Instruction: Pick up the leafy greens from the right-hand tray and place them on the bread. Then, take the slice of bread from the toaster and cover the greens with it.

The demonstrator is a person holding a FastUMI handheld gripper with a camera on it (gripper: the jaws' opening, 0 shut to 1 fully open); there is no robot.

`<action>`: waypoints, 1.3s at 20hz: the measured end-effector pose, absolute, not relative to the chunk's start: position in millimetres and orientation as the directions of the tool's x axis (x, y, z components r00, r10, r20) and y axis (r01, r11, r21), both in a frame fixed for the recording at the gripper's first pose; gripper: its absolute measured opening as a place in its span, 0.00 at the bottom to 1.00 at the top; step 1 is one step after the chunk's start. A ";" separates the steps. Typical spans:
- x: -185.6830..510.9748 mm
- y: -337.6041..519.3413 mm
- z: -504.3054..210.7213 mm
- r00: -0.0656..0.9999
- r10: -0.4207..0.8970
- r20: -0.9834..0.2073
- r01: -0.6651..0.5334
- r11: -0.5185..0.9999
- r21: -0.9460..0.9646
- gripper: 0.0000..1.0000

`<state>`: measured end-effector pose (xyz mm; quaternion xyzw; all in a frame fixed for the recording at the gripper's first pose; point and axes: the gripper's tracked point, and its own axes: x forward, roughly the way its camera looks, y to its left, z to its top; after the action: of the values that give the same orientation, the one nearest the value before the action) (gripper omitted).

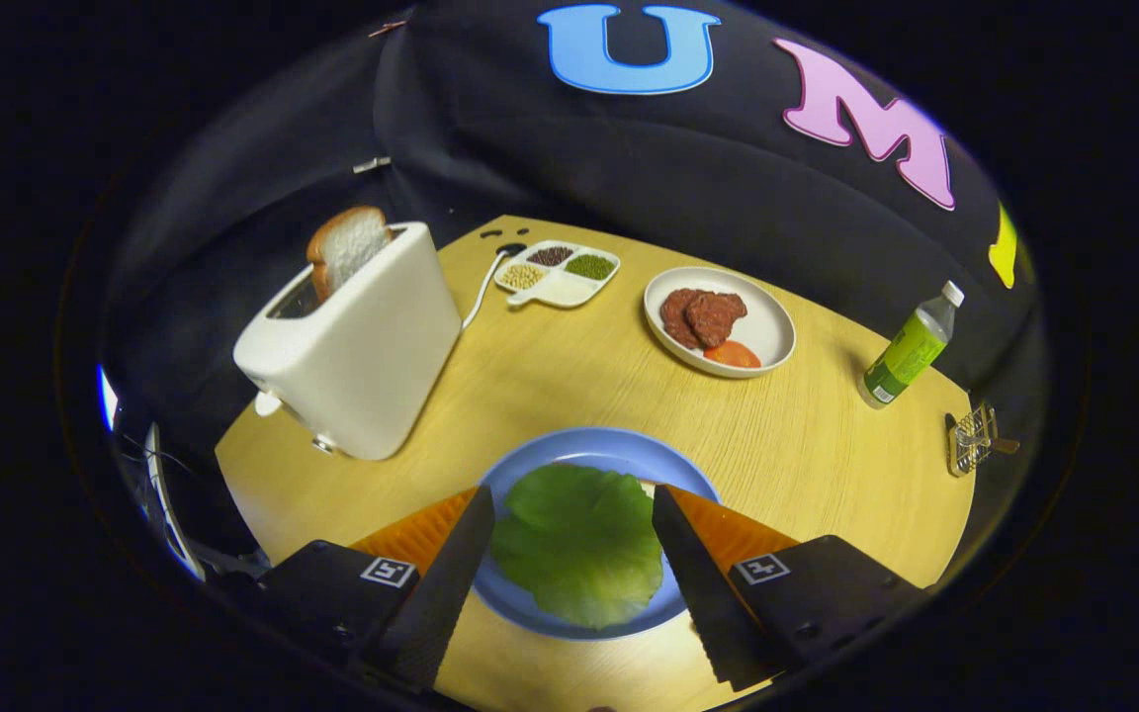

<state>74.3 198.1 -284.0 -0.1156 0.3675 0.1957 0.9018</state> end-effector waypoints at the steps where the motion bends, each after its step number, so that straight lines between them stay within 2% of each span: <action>1: 75.2 208.7 -268.6 0.673 0.291 -0.680 -0.441 0.896 -0.053 1.00; 7: 87.3 277.7 -189.4 0.722 0.407 -0.560 -0.505 0.863 -0.025 1.00; 12: 105.0 341.2 -164.0 0.713 0.471 -0.520 -0.568 0.822 -0.033 1.00; 19: 118.8 420.5 -182.0 0.665 0.509 -0.546 -0.633 0.773 -0.049 1.00; 26: 144.0 446.4 -234.7 0.640 0.435 -0.634 -0.617 0.783 -0.085 1.00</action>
<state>144.0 446.4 -234.7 -0.1486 0.3058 0.2943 0.8932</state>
